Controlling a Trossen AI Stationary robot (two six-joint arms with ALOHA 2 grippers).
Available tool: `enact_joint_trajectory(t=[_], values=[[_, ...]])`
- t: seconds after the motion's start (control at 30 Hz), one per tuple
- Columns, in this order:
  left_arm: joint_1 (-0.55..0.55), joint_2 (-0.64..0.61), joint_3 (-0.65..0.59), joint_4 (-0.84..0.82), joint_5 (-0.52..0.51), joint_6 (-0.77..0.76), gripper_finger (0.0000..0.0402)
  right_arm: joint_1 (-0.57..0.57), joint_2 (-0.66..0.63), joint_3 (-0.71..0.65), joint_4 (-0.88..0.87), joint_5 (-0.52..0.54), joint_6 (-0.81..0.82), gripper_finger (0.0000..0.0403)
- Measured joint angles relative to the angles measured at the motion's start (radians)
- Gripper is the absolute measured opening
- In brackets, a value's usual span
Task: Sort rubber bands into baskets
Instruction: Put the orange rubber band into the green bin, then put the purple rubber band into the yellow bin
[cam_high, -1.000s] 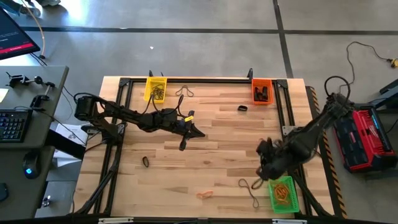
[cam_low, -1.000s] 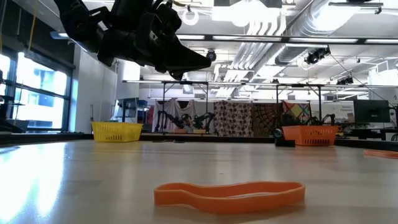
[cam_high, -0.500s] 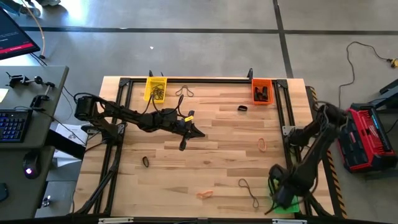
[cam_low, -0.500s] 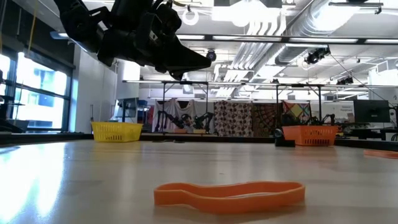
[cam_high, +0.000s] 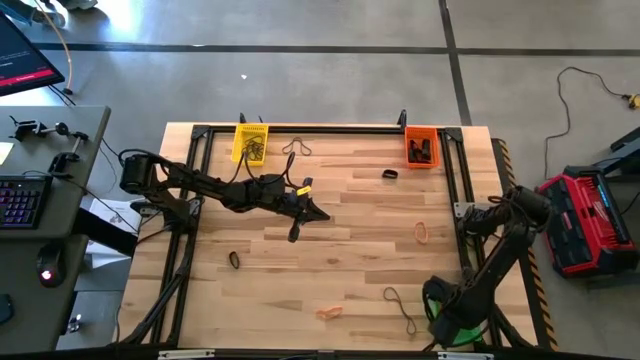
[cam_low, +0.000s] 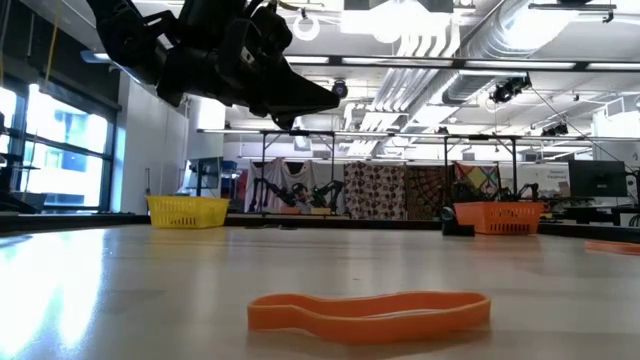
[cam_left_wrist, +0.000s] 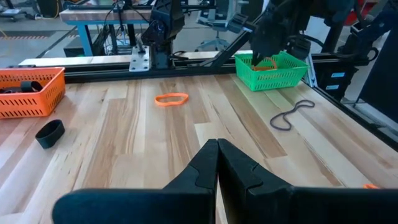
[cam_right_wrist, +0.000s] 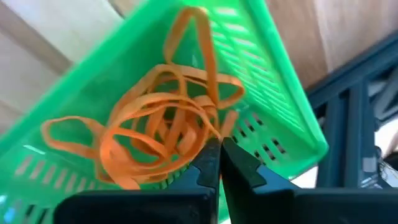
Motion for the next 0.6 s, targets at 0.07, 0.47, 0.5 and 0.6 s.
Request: enact_joint_trajectory(t=[0.07,0.47,0.5,0.6], values=[[0.000,0.000,0.000,0.000,0.000,0.000,0.0000,-0.006,0.000,0.000,0.014,0.000,-0.007,0.0000],[0.000,0.000,0.000,0.007,0.000,-0.002,0.0000,-0.039,-0.001,0.152,-0.159,-0.001,0.009,0.0102],[0.000,0.000,0.000,0.007,0.000,-0.002,0.0000,-0.045,-0.001,0.173,-0.183,-0.001,0.009,0.0113],[0.000,0.000,0.000,0.007,0.000,-0.002,0.0000,-0.065,-0.001,0.241,-0.255,0.008,0.009,0.0136]])
